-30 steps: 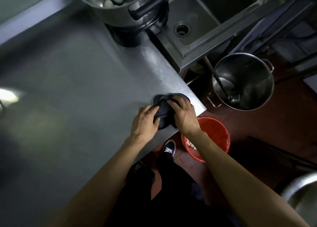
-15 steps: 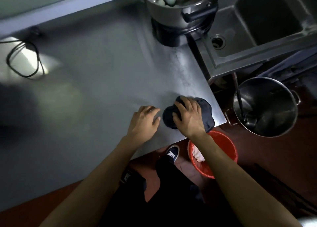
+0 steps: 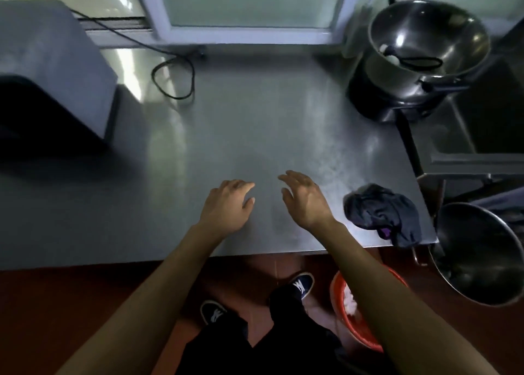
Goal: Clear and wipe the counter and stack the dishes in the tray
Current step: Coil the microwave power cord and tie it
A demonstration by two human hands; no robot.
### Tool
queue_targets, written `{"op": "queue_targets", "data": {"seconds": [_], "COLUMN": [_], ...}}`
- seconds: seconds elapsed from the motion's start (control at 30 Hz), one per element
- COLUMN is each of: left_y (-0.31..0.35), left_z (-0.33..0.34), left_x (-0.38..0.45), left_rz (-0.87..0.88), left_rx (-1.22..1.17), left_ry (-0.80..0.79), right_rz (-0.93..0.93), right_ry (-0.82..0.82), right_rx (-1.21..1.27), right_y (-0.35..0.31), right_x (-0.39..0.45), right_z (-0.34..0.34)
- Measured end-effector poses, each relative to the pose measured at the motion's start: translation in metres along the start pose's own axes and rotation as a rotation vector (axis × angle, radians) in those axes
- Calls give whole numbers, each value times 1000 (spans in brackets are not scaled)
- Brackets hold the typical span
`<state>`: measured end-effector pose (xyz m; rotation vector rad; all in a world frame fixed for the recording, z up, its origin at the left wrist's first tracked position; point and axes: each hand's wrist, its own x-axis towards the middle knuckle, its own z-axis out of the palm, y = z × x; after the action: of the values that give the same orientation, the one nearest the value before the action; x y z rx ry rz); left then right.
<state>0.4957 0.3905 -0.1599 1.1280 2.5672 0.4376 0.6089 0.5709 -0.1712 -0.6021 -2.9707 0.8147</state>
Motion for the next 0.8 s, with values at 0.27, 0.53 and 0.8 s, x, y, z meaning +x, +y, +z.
{"op": "queue_targets", "data": {"seconds": [0.27, 0.53, 0.8], "left_y": [-104, -176, -207], "left_z": [-50, -78, -78], "left_x": [-84, -135, -111], "left_rz": [-150, -319, -370], "left_rx": [-95, -154, -200], "left_ry": [94, 165, 139], "right_rz": [-128, -196, -214], "right_ry": [-32, -156, -171], "right_rx": [-15, -35, -9], "right_y": [-118, -195, -210], "right_x": [8, 29, 76], "right_z": [46, 81, 103]}}
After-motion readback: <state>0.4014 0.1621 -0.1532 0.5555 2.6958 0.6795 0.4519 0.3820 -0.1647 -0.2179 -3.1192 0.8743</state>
